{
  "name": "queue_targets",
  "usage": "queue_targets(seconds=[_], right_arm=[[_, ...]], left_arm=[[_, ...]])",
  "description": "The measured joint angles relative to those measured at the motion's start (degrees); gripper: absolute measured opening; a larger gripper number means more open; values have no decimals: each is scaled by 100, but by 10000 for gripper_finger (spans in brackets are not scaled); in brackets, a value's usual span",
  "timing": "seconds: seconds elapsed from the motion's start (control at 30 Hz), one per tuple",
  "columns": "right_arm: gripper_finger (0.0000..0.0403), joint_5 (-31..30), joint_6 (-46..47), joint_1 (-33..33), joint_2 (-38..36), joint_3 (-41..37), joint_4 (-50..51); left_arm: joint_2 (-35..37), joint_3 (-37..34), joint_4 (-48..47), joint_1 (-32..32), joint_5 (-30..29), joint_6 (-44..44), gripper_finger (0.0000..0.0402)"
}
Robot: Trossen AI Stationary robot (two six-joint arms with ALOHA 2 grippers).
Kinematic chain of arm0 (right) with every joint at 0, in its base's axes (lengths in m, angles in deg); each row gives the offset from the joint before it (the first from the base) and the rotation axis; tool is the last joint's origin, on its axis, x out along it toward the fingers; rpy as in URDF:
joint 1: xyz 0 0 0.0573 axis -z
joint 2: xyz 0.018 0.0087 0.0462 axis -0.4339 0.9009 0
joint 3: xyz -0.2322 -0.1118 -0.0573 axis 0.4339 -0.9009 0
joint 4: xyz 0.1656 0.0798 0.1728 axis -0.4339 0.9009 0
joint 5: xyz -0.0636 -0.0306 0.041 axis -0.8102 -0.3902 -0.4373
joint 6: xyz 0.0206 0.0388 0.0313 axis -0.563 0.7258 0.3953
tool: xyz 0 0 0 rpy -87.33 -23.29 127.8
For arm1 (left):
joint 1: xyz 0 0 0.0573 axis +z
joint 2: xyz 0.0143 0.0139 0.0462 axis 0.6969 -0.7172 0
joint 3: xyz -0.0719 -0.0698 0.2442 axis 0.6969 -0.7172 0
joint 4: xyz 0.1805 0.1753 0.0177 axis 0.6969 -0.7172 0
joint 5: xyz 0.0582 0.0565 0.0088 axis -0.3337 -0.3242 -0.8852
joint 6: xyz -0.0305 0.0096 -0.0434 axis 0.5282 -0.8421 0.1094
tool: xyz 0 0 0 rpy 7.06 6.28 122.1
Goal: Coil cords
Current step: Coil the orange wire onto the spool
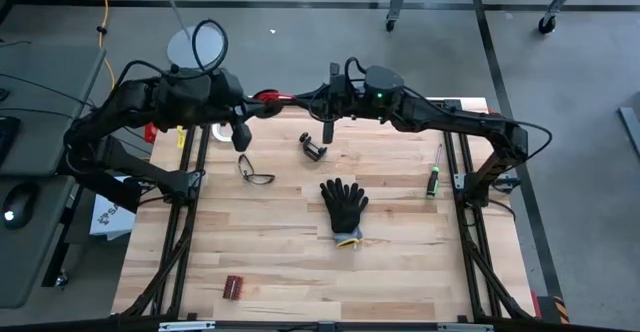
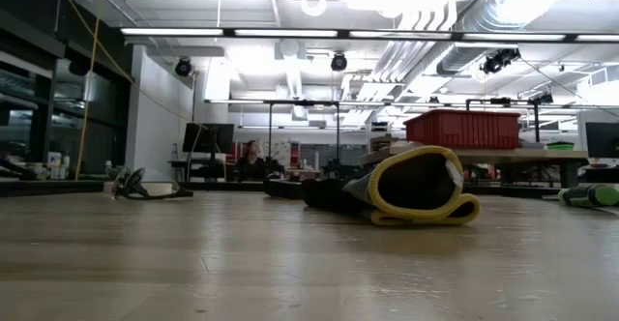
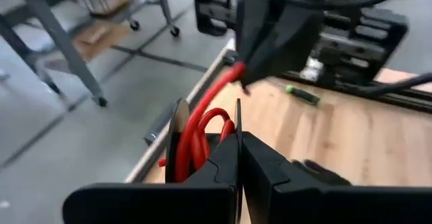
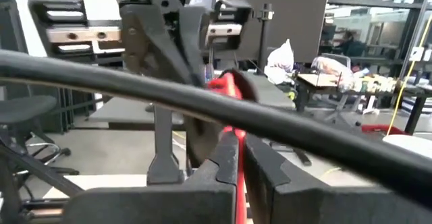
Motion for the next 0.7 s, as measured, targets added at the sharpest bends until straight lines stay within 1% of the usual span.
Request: queue_targets(seconds=[0.17, 0.33, 0.43, 0.53, 0.7], right_arm=[[0, 11, 14, 24, -34, 2, 198], [0, 15, 83, 35, -69, 13, 342], [0, 16, 84, 35, -88, 13, 346], [0, 17, 67, 35, -102, 13, 346], [0, 89, 66, 7, -102, 11, 359]], left_arm=[[18, 8, 750, 0, -59, -411, 0], [9, 11, 1501, 0, 227, -758, 0], [-9, 11, 1778, 4, 231, -744, 0], [-7, 11, 1999, 33, 253, -545, 0], [-39, 11, 2180, 87, 346, -436, 0]])
